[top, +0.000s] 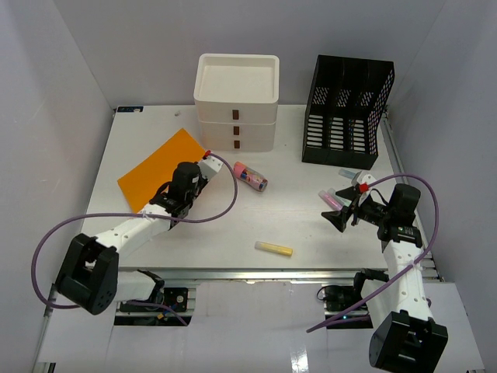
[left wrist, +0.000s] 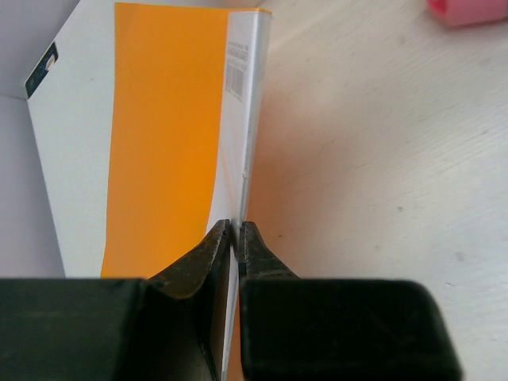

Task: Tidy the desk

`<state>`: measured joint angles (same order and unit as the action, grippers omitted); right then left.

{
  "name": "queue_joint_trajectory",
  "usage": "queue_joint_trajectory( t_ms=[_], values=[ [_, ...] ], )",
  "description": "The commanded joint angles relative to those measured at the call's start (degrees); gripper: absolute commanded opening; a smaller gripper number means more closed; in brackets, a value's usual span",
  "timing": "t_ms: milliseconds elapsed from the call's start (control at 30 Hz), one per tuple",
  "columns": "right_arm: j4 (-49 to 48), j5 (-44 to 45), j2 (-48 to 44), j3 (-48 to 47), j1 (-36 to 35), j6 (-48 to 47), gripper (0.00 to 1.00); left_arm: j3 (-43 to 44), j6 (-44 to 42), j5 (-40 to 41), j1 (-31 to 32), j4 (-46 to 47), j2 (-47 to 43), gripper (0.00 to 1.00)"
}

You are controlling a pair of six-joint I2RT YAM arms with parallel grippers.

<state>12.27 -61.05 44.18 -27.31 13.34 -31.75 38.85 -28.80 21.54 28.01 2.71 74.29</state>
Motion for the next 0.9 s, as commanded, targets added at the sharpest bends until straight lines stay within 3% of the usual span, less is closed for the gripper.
queue_joint_trajectory(
  t_ms=[0,200,333,533,867],
  values=[
    [-1.6,-6.2,0.2,0.2,-2.1,-5.6,0.9,3.9,6.2,-10.6,-0.1,-9.6,-5.3,0.0],
    [0.0,-4.2,5.8,-6.6,-17.7,-27.8,0.9,5.7,8.5,-17.9,-0.1,-15.6,-10.2,0.0],
    [0.8,0.9,19.8,-19.0,-24.6,-30.0,0.9,4.5,10.1,-23.7,-0.1,-17.7,-14.5,0.0],
    [-4.7,8.4,33.0,-32.5,-35.3,-31.4,0.9,2.2,12.8,-30.5,0.0,-20.9,-20.5,0.0],
    [2.4,13.2,52.4,-55.6,-49.9,-39.9,0.91,0.0,17.1,-36.0,0.0,-23.4,-26.1,0.0]
  ],
)
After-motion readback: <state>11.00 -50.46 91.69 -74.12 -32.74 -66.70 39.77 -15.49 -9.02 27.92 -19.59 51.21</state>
